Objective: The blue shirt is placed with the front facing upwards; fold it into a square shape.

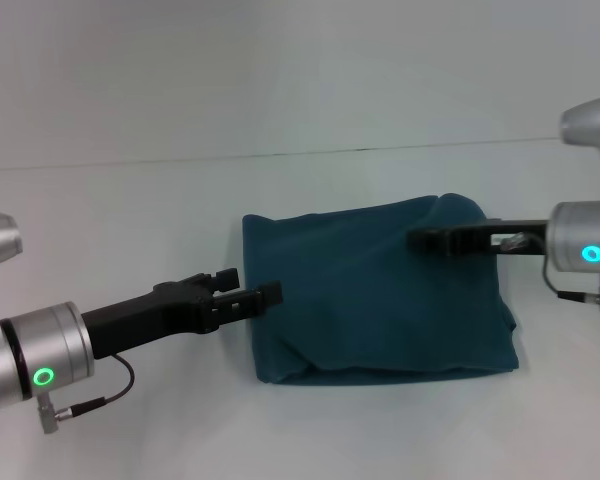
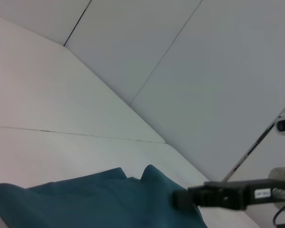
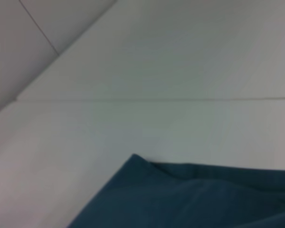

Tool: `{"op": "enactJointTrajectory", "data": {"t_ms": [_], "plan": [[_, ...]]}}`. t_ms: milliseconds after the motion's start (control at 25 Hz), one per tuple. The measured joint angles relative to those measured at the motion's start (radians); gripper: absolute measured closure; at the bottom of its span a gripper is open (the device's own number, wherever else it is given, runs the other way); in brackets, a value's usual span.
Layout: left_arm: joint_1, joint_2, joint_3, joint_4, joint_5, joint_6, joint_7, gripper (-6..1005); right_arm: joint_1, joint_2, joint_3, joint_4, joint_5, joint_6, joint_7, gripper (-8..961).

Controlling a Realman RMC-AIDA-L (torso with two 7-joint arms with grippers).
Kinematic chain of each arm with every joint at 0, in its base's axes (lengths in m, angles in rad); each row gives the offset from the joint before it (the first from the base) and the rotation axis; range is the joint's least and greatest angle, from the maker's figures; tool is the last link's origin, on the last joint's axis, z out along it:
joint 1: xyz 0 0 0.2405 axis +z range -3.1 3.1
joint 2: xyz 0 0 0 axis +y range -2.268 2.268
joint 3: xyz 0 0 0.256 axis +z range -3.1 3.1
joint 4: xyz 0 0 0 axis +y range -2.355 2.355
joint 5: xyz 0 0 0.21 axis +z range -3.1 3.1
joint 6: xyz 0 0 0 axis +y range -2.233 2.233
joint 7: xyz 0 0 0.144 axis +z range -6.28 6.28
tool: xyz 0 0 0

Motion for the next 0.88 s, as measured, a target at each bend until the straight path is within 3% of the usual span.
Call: {"op": "enactJointTrajectory", "data": {"t_ms": [80, 400, 880], "plan": [[0.0, 0.0, 0.0, 0.0, 0.0, 0.0, 0.0, 50, 0.007, 0.004, -0.031, 0.02, -0.008, 0.041, -0.008, 877], [0.002, 0.0, 0.0, -0.009, 0.001, -0.007, 0.0, 50, 0.01, 0.023, -0.085, 0.084, -0.019, 0.197, -0.066, 932], [0.002, 0.0, 0.0, -0.014, 0.002, -0.009, 0.0, 51, -0.007, 0.026, -0.076, -0.016, 0.069, 0.149, -0.109, 954]]}}
